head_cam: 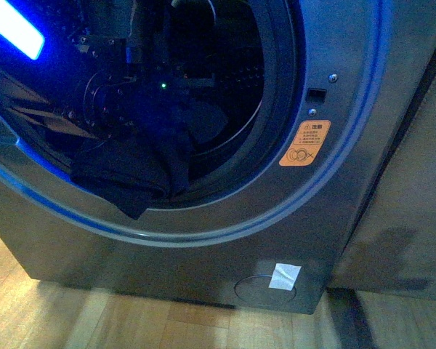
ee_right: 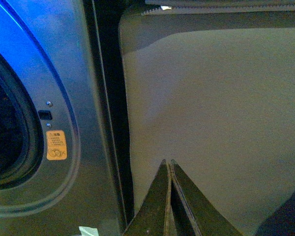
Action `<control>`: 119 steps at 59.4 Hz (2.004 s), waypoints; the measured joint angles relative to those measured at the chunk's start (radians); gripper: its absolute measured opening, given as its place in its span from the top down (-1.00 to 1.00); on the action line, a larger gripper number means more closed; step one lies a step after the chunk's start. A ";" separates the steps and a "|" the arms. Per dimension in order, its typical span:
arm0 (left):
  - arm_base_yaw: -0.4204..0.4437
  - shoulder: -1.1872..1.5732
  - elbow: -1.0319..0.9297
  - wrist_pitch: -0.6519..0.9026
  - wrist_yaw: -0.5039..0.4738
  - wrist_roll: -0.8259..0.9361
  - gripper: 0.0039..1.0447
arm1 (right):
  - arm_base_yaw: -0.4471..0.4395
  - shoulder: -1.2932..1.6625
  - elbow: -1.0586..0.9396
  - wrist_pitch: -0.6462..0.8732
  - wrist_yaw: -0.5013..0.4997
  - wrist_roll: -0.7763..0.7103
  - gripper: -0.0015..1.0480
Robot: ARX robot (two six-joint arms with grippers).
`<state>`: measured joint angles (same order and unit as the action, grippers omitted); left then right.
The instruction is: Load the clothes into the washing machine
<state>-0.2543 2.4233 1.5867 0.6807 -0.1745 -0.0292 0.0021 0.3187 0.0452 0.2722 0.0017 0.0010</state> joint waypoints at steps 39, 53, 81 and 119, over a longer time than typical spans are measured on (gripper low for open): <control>0.030 0.053 0.253 -0.291 0.015 0.022 0.31 | 0.000 -0.283 -0.040 -0.262 -0.001 0.000 0.95; 0.024 0.007 0.171 -0.307 0.049 -0.006 -0.38 | 0.000 -0.314 -0.040 -0.271 -0.001 0.000 0.95; 0.014 -0.346 -0.377 -0.058 0.119 -0.012 -0.88 | 0.000 -0.314 -0.040 -0.272 -0.001 0.000 0.95; -0.016 -1.148 -1.229 0.206 -0.003 -0.010 -0.55 | 0.000 -0.314 -0.040 -0.272 -0.001 0.000 0.95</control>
<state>-0.2699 1.2751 0.3573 0.8867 -0.1776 -0.0387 0.0021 0.0044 0.0051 0.0006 0.0006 0.0006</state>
